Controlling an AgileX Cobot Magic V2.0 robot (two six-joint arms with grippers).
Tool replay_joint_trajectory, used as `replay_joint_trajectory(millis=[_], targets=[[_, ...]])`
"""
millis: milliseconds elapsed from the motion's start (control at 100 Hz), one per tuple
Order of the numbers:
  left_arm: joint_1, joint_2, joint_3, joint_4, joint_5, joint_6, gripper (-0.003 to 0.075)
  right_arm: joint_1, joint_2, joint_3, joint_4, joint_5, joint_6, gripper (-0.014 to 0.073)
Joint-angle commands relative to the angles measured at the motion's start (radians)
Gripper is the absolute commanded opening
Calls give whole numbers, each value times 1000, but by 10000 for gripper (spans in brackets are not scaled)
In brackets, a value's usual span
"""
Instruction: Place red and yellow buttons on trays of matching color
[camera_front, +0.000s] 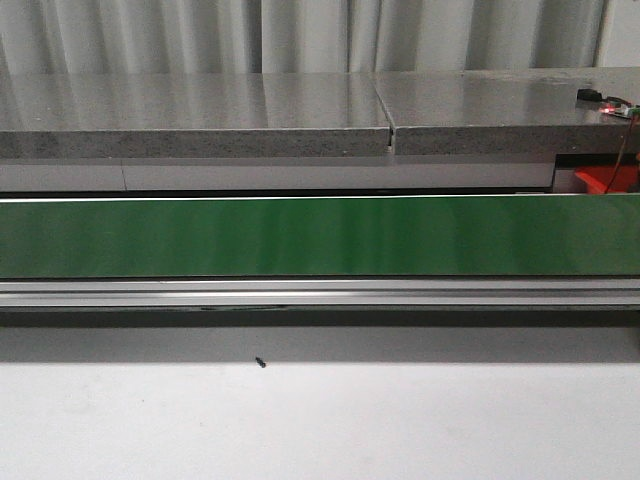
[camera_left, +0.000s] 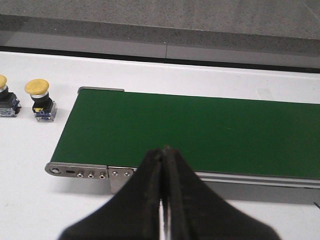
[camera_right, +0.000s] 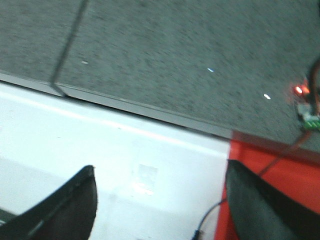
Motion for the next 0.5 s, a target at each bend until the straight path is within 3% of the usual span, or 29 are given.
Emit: replay_joint_trajectory(millis=[0,270,490], targets=[[-8,6,-28,-18,-74,2,-20,47,-115,-36,-6,-37,-16,540],[-8,6,-28,-18,-74,2,-20,94,-272,64,-28,42,11,540],[-8,6,-28,-18,-74,2,-20,94,-547,411,-71,-66,40,540]])
